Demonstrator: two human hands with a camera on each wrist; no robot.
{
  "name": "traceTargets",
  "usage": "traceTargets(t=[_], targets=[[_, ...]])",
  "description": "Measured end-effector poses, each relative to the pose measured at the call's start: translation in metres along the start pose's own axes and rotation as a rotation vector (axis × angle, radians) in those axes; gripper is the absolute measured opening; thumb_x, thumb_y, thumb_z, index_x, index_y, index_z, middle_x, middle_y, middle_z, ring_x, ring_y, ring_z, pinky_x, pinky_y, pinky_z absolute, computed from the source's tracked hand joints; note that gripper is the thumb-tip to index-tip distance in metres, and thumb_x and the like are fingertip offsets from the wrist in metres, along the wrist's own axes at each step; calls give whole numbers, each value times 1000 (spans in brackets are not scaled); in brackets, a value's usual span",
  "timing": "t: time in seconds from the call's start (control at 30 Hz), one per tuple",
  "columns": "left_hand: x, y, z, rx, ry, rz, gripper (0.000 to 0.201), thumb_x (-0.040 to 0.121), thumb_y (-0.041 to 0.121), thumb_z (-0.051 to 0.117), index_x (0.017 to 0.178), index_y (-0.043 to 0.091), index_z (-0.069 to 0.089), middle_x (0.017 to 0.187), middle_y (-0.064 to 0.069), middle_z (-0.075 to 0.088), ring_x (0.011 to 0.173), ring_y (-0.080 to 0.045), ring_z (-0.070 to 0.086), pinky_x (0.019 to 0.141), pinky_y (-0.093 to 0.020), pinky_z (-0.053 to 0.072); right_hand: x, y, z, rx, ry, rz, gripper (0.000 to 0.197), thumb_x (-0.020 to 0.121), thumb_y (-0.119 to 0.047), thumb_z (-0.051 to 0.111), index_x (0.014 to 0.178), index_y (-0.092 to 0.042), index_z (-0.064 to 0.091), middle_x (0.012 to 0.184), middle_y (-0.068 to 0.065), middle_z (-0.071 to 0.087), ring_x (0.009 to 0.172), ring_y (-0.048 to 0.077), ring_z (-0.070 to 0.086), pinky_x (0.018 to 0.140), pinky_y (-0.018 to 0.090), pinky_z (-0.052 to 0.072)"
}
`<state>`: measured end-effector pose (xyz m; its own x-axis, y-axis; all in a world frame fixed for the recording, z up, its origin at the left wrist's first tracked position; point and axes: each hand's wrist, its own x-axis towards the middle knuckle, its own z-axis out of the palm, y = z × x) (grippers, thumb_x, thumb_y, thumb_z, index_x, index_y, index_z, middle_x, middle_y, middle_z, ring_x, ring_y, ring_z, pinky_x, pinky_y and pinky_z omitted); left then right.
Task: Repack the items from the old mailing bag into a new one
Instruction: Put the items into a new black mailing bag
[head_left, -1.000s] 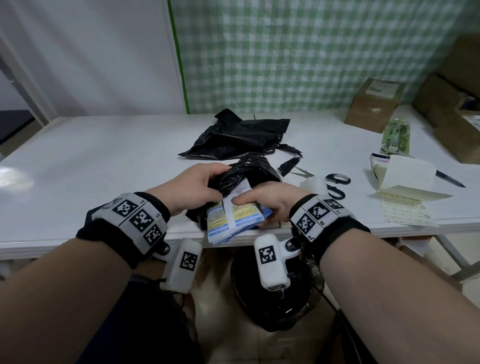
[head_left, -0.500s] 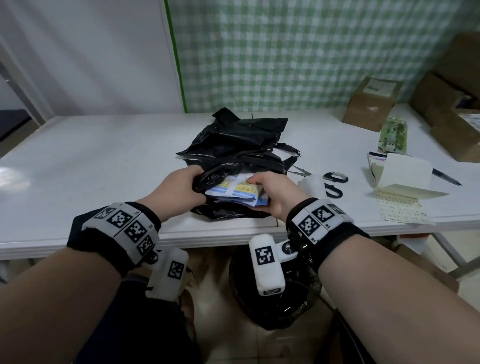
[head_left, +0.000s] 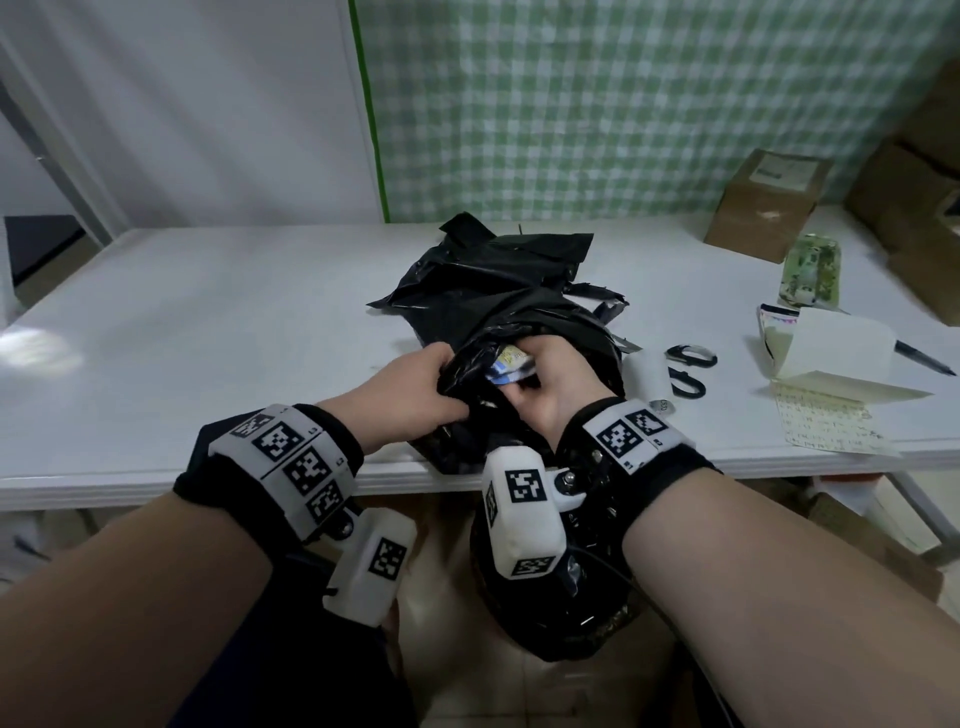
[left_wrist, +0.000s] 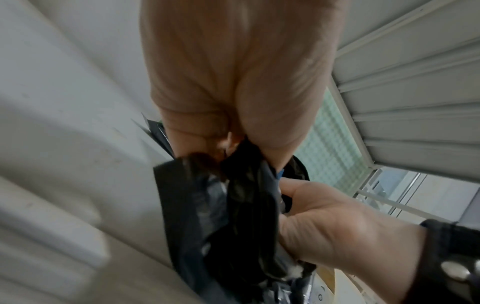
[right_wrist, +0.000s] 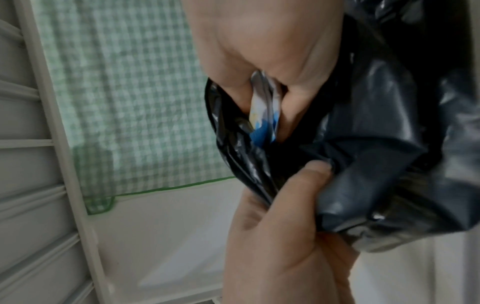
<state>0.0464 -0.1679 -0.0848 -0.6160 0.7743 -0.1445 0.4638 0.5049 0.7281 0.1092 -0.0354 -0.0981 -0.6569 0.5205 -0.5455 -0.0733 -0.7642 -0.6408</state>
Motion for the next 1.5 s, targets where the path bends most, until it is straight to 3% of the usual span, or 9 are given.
traceTargets(t=[0.2, 0.33, 0.5, 0.63, 0.77, 0.97, 1.13, 1.27, 1.5], targets=[[3, 5, -10, -147, 39, 88, 35, 77, 10, 64, 111, 10, 56, 105, -10, 64, 100, -26, 61, 92, -44, 48, 1, 5, 4, -360, -138, 96, 14, 96, -13, 51, 82, -12, 56, 82, 3, 59, 75, 13, 56, 64, 24, 52], [9, -7, -21, -150, 128, 4, 29, 84, 4, 57, 110, 18, 55, 107, -8, 62, 100, -25, 59, 89, -40, 49, -5, 0, 9, -681, -193, 111, 11, 93, -14, 56, 82, -12, 57, 92, 7, 58, 91, 17, 56, 93, 32, 50], [14, -6, -34, -313, 214, -131, 17, 87, 4, 51, 88, 20, 55, 86, -8, 59, 72, -21, 58, 59, -27, 46, -15, -20, 10, -986, 48, -384, 5, 79, -14, 68, 77, -10, 66, 75, 7, 67, 74, 21, 66, 79, 34, 58], [15, 2, -43, -457, 208, -183, 12, 90, 10, 53, 80, 16, 51, 75, -6, 58, 62, -18, 57, 49, -21, 46, -21, -45, -7, -1177, 376, -818, 13, 75, -18, 64, 86, -25, 60, 95, -3, 63, 91, 17, 59, 80, 29, 48], [14, 12, -52, -629, 201, -179, 9, 92, 10, 52, 82, 12, 52, 76, -7, 59, 61, -21, 60, 51, -25, 54, -17, -64, -19, -1408, 270, -412, 52, 77, -32, 70, 121, -10, 55, 121, 9, 55, 110, 27, 56, 93, 33, 47], [10, 28, -71, -752, 239, -171, 15, 91, 3, 50, 77, 8, 55, 58, -5, 65, 47, -14, 64, 51, -23, 55, -28, -75, -10, -949, 7, -148, 5, 91, -7, 54, 96, -4, 56, 96, 17, 62, 80, 32, 63, 80, 49, 56], [6, 48, -93, -672, 245, -204, 25, 89, -4, 45, 70, 10, 51, 47, -2, 60, 38, -12, 60, 40, -24, 52, -41, -100, 5, -753, 35, -281, 15, 92, -7, 55, 78, -8, 55, 69, 7, 56, 56, 16, 54, 35, 16, 45], [5, 67, -116, -550, 314, -261, 19, 89, 1, 50, 71, 7, 52, 55, -7, 56, 30, -13, 55, 33, -20, 44, -44, -120, 22, -842, 52, -391, 20, 92, -14, 54, 72, -16, 49, 96, 9, 58, 76, 17, 59, 69, 27, 58], [13, 95, -147, -563, 393, -234, 22, 87, 4, 54, 66, 12, 50, 33, 2, 52, 27, -8, 50, 37, -12, 40, -73, -154, 57, -774, -15, -369, 22, 97, 1, 38, 78, -6, 48, 96, 17, 59, 104, 31, 63, 81, 45, 56]])
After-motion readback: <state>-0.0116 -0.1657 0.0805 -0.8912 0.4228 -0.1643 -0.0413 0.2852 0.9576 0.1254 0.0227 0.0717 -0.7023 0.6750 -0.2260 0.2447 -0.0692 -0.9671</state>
